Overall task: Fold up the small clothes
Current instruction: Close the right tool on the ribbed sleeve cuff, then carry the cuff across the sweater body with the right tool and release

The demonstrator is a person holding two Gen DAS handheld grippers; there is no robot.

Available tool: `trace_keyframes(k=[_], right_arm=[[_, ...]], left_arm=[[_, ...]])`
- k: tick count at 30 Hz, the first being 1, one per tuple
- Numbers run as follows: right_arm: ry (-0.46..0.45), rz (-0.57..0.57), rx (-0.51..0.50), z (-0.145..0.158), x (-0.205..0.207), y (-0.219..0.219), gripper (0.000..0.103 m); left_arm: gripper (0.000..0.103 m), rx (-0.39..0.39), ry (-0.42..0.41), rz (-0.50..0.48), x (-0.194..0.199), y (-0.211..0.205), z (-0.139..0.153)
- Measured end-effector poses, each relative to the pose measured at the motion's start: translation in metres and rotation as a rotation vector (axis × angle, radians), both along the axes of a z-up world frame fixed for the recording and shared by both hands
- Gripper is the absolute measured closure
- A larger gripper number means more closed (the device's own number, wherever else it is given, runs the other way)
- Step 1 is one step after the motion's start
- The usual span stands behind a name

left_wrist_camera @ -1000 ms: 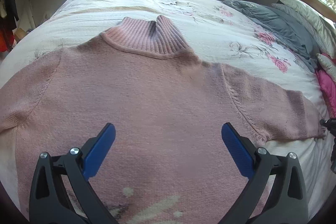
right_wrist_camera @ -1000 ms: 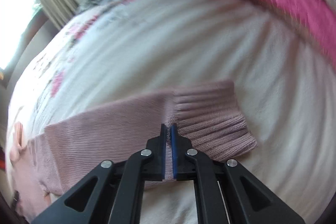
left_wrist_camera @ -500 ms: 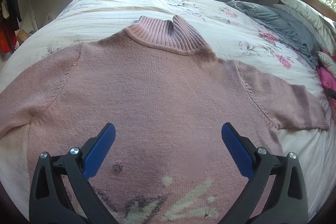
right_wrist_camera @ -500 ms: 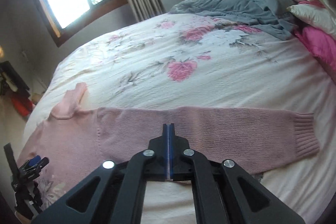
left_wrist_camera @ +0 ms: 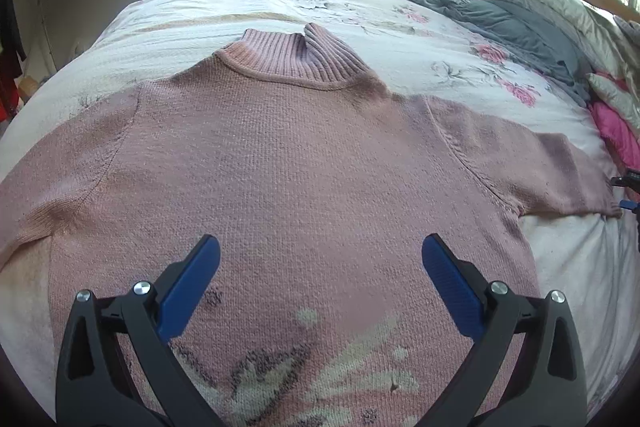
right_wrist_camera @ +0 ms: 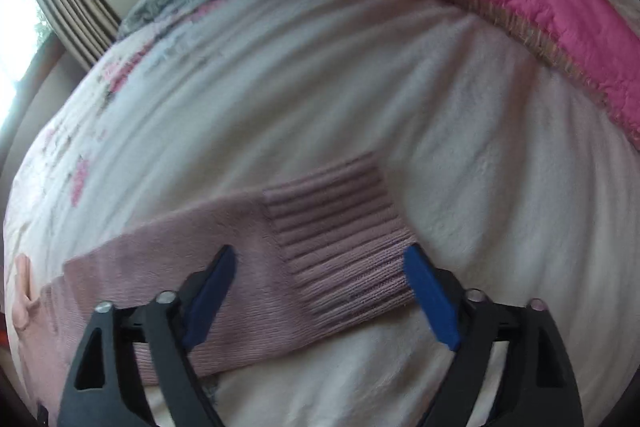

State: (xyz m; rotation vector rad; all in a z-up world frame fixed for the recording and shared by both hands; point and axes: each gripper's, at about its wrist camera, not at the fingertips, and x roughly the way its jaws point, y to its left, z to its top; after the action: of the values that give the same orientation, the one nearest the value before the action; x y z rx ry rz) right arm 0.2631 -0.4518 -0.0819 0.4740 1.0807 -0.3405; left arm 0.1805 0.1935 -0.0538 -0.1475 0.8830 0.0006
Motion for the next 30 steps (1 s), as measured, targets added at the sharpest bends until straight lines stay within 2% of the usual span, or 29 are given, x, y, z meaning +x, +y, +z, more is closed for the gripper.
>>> trace_keyframes(k=[1, 3, 4, 6, 7, 8, 9, 12, 15, 18, 23, 25, 27, 30], right_arm=[[0.025, 0.016, 0.019, -0.012, 0.003, 0.002, 0.013], [0.027, 0.048, -0.028, -0.020, 0.005, 0.010, 0.013], [0.021, 0.064, -0.063, -0.021, 0.004, 0.016, 0.020], [-0.011, 0.081, -0.055, -0.019, 0.002, 0.018, 0.042], [-0.032, 0.082, -0.036, -0.014, 0.000, 0.017, 0.072], [-0.049, 0.087, 0.008, -0.012, -0.001, 0.015, 0.090], [-0.073, 0.089, 0.051, -0.008, -0.003, 0.014, 0.093], [-0.123, 0.115, 0.021, 0.009, -0.006, 0.026, 0.094], [-0.217, 0.171, 0.040, 0.034, -0.018, 0.050, 0.094], [-0.282, 0.271, 0.034, 0.058, -0.021, 0.092, 0.097], [-0.360, 0.449, 0.025, 0.085, -0.027, 0.185, 0.097], [-0.410, 0.514, 0.066, 0.092, -0.030, 0.228, 0.097], [-0.437, 0.557, 0.120, 0.093, -0.028, 0.261, 0.097], [-0.456, 0.635, 0.135, 0.089, -0.027, 0.320, 0.097]], left_arm=[[0.003, 0.003, -0.001, -0.003, -0.001, -0.001, 0.000], [0.003, 0.010, -0.006, -0.010, -0.004, -0.003, 0.002], [0.003, 0.012, -0.009, -0.013, -0.005, -0.003, 0.003], [0.003, 0.013, -0.015, -0.019, -0.007, -0.004, 0.004], [0.003, 0.015, -0.018, -0.022, -0.007, -0.004, 0.005], [0.003, 0.017, -0.021, -0.023, -0.008, -0.004, 0.006], [0.003, 0.017, -0.022, -0.023, -0.009, -0.005, 0.007], [0.003, 0.003, -0.026, -0.017, -0.012, -0.002, 0.008], [0.003, -0.015, -0.029, -0.011, -0.015, 0.003, 0.009], [0.003, -0.017, -0.024, -0.006, -0.015, 0.007, 0.009], [0.003, -0.054, -0.013, 0.026, -0.014, 0.021, 0.009], [0.003, -0.063, -0.012, 0.039, -0.014, 0.027, 0.009], [0.003, -0.066, -0.014, 0.050, -0.014, 0.033, 0.008], [0.003, -0.076, -0.013, 0.065, -0.016, 0.042, 0.007]])
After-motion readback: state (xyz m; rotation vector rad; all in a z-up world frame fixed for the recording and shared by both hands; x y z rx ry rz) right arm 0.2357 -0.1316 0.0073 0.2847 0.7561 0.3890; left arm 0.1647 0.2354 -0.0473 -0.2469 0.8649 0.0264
